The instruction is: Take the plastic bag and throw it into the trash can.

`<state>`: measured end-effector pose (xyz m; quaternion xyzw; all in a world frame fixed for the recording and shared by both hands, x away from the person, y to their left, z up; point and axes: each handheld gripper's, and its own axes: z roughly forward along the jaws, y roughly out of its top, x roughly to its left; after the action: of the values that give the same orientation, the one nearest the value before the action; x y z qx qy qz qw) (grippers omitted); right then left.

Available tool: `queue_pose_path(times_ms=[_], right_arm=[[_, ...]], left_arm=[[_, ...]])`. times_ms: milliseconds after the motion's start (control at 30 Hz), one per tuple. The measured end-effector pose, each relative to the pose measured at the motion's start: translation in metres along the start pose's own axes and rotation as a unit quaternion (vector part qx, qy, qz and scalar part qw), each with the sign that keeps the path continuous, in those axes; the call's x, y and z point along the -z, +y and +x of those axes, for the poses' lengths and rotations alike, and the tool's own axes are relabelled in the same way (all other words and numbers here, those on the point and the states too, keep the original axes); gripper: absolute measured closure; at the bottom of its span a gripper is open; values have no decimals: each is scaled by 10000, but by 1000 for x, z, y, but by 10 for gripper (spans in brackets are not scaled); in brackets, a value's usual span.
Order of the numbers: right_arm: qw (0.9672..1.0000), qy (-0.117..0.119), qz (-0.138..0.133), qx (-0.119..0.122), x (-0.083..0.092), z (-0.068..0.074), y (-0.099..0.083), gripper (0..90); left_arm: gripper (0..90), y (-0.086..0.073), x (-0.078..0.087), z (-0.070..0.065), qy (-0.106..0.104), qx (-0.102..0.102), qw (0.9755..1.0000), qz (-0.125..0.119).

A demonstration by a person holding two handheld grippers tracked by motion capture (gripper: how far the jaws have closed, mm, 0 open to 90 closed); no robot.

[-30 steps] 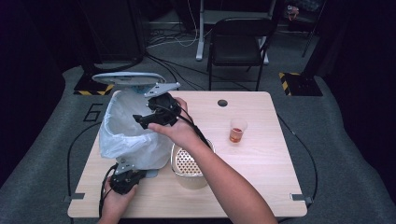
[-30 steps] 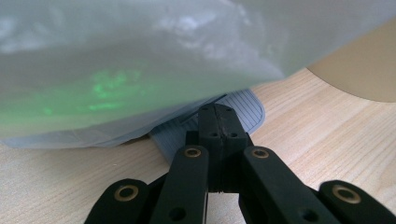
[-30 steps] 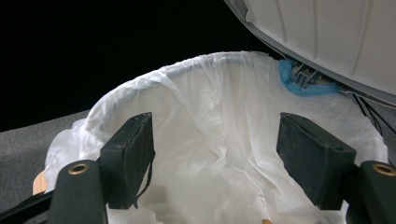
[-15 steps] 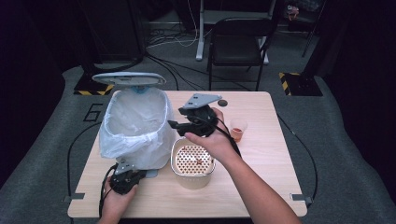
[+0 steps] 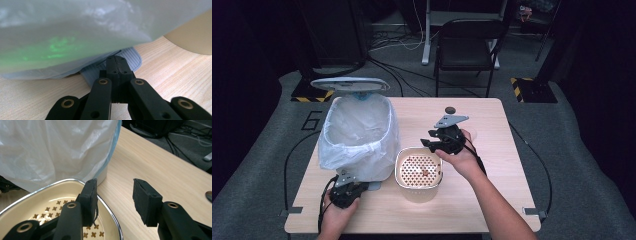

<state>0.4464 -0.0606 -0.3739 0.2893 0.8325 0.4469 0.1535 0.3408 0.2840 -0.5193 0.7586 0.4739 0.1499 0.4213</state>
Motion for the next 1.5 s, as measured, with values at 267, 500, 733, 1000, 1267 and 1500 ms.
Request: queue_pose_path(times_ms=[267, 500, 733, 1000, 1267, 1500], right_arm=[[9998, 135, 137, 15, -11, -3, -17, 554], [9990, 276, 344, -50, -22, -9, -29, 571], [9972, 459, 589, 38, -23, -13, -42, 735], [9980, 375, 488, -170, -2, -15, -56, 781], [9968, -210, 529, -566, 27, -6, -74, 782], [9941, -448, 473, -871, 47, -4, -88, 787]], left_arm=[[900, 0, 0, 1, -14, -45, 10000, 34], [900, 0, 0, 1, -19, -42, 10000, 26], [900, 0, 0, 0, -1, -26, 10000, 10], [900, 0, 0, 0, 7, -50, 10000, 23], [900, 0, 0, 0, 23, -37, 10000, 17], [900, 0, 0, 0, 23, -71, 10000, 33]])
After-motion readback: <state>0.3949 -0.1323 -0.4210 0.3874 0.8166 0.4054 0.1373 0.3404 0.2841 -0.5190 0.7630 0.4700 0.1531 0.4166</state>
